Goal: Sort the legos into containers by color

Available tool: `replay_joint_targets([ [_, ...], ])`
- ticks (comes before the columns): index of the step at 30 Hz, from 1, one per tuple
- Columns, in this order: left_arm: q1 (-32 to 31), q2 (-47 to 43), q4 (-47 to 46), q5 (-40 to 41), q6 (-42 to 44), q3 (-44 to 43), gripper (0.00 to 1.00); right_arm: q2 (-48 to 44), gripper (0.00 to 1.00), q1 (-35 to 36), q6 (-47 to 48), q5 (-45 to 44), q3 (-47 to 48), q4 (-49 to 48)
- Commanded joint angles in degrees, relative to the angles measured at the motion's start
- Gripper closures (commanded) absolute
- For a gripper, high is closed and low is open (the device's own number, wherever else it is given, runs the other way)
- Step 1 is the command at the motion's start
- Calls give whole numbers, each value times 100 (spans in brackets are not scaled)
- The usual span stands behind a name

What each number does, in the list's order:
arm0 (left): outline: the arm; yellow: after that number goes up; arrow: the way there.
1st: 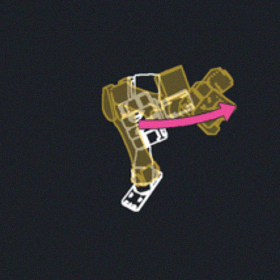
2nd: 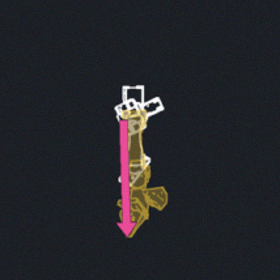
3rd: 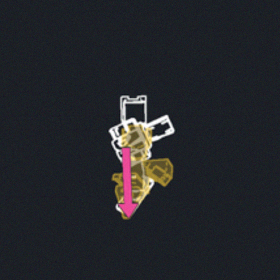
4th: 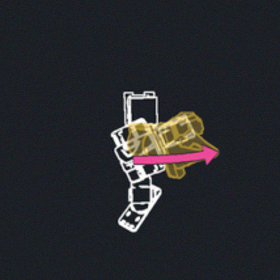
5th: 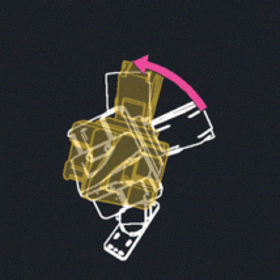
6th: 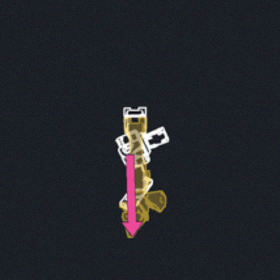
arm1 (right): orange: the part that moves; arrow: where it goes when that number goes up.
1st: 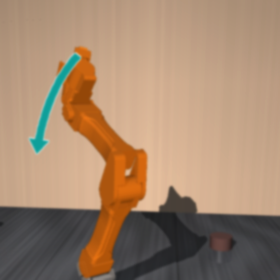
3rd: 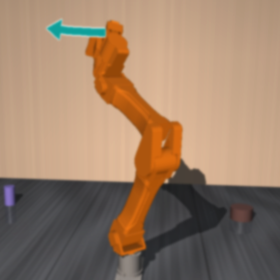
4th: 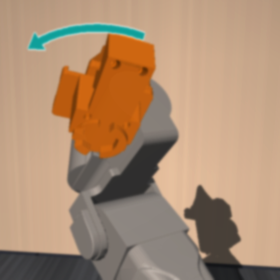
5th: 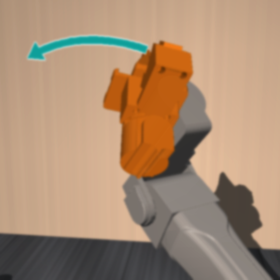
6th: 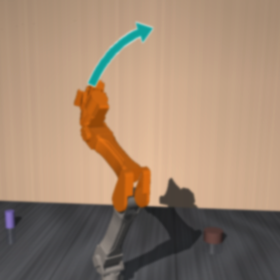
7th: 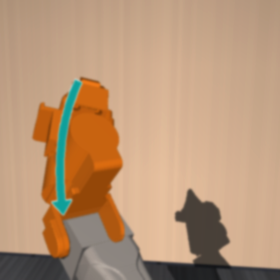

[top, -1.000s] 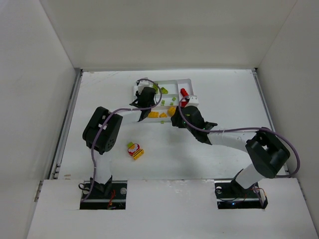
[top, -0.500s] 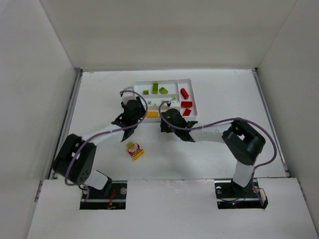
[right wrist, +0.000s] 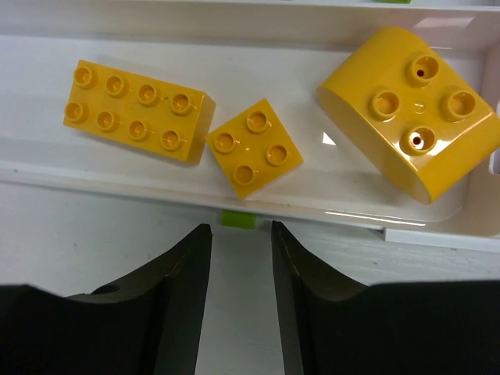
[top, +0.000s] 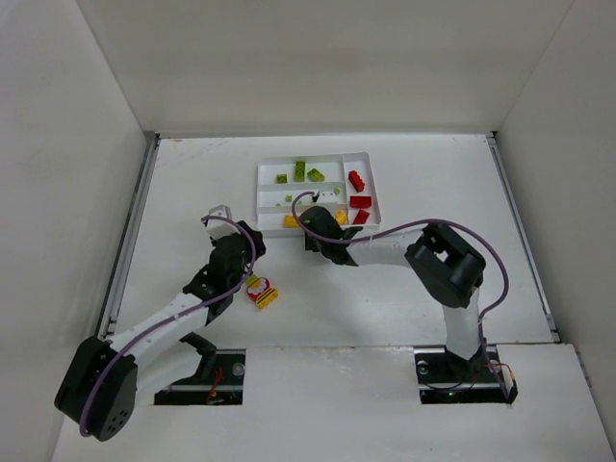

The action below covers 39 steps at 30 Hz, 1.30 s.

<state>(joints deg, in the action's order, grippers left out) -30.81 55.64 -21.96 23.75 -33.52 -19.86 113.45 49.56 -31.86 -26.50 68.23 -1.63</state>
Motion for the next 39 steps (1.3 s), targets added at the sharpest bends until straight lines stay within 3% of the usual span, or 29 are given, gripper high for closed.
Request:
replay_joint_targets([
  [1,-70,-281,-72,-46,-76,105,60,195,58,146,-128,-373,392,268],
  [7,-149,-247,-195,-151,-67,193,60,379,61,313,-110,-909,727,523],
  [26,-184,-167,-441,-265,-67,325,60,635,78,286,-330,-997,1369,1218],
  [36,-96,-168,-476,-204,-50,386,61,-770,78,497,-84,-936,613,831],
  [39,-123,-71,-529,-195,-50,369,61,-816,78,235,135,-673,744,594],
])
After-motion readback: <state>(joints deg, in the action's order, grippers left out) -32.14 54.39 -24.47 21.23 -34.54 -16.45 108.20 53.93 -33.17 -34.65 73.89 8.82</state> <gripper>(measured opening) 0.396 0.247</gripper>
